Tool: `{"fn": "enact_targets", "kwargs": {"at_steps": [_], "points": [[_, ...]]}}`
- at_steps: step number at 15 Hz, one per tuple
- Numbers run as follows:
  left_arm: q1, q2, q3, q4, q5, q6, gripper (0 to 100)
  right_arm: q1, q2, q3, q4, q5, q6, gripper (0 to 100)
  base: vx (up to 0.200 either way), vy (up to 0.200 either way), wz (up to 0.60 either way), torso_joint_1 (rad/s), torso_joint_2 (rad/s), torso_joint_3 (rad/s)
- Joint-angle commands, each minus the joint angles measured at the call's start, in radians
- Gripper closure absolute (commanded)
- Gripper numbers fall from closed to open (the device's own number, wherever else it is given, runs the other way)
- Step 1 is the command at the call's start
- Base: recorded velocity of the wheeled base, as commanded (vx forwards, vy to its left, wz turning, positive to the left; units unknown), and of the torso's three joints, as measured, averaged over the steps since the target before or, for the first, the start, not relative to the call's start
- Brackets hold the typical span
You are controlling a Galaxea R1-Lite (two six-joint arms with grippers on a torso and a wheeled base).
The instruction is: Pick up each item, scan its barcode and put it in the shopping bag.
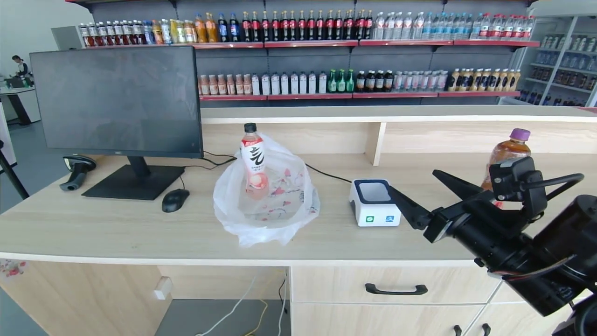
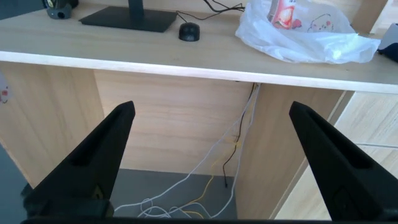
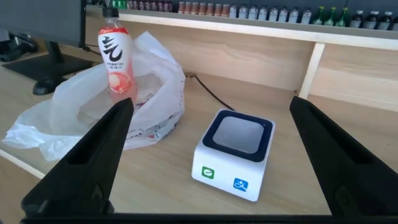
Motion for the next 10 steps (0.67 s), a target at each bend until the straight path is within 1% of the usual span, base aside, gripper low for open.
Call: {"fn": "enact_targets", "kwargs": {"at_steps": [1, 10], "points": [[0.0, 0.0, -0.001, 0.0, 0.0, 0.0, 0, 0.005, -0.001, 0.003, -0.001, 0.0, -0.001, 0, 0.0, -0.2, 0.0, -0.002, 0.0, 0.002], [0.0, 0.0, -0.001, 0.0, 0.0, 0.002, 0, 0.003, -0.013, 0.037, -0.001, 0.0, 0.003, 0, 0.0, -0.2, 0.0, 0.003, 0.0, 0.002]]}}
